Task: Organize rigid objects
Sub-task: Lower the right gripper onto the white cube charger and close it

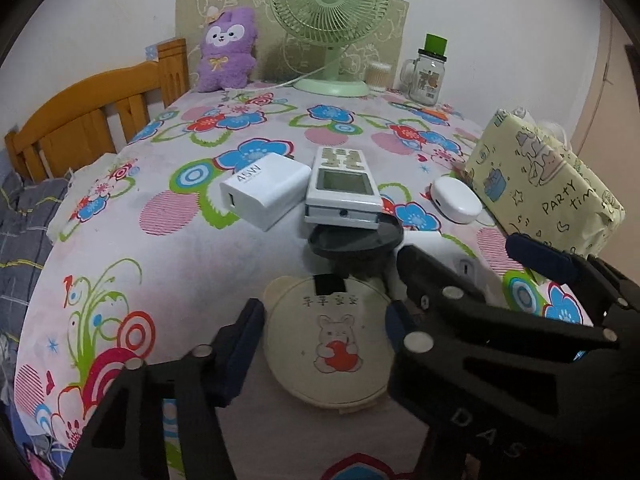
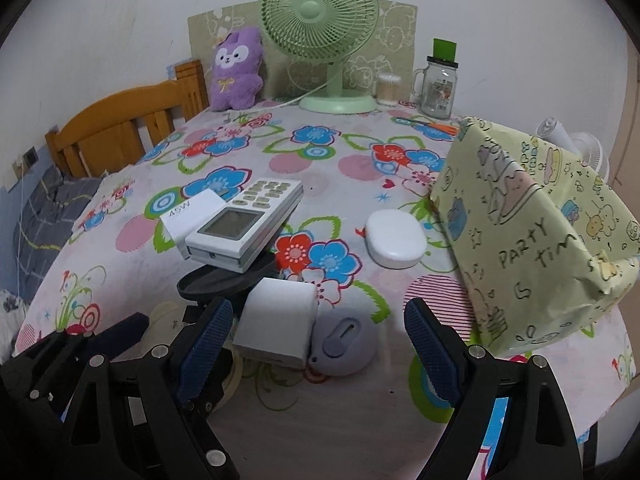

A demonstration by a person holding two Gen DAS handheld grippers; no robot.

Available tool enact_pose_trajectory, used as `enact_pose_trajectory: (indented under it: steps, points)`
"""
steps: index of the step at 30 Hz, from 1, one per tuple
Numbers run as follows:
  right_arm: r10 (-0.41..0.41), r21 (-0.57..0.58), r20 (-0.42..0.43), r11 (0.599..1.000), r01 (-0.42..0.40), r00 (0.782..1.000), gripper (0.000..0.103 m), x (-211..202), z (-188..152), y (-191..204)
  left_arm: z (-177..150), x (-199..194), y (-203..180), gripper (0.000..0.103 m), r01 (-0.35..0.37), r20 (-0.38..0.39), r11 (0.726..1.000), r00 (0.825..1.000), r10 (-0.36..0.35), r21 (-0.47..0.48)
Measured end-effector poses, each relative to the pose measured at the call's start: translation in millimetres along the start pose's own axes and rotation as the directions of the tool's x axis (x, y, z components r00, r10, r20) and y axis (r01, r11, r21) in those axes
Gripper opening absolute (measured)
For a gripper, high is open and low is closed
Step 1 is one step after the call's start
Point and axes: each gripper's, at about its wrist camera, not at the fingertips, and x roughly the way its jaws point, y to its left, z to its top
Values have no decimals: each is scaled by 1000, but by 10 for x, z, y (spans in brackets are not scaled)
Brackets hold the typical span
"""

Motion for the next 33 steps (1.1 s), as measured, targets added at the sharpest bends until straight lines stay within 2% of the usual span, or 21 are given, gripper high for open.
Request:
enact_pose_trajectory:
  steps: [4,9,15,22,24,26,29,33]
  points:
    - [7,6,-16,1000,-7,1000,90,47,7,39,-1,-18,35,52,0,9,1000,1000,0,6]
    - [14,6,-37,1000,-14,999,83,105,9,74,5,-23,59,51,-15,16,1000,1000,15,25]
    - [2,23,-57,1000,0,998,79,157,12,35,11,-10,61,57,-37,12,999,999,37,18]
    - [6,-4,-66,1000,-7,998,70,192,14,71,-23,-36,88,77,-55,-7,998,998,55,19]
    - [4,-10,-61,1000,-5,998,64,185,2,76,-35,-46,78,79,-60,-12,998,998,60,28]
    - [-1,-27,-60,1000,0,998,41,178,-1,86,-39,-53,58,80,-73,-11,997,997,73,39]
    - [0,-12,-80,1000,-1,997,42,228,-1,3,-30,-38,27,88,-48,-26,998,998,49,36]
    - [0,4,-74,1000,0,997,42,221,-12,-86,-18,9,-74,89,-12,-42,999,999,13,39]
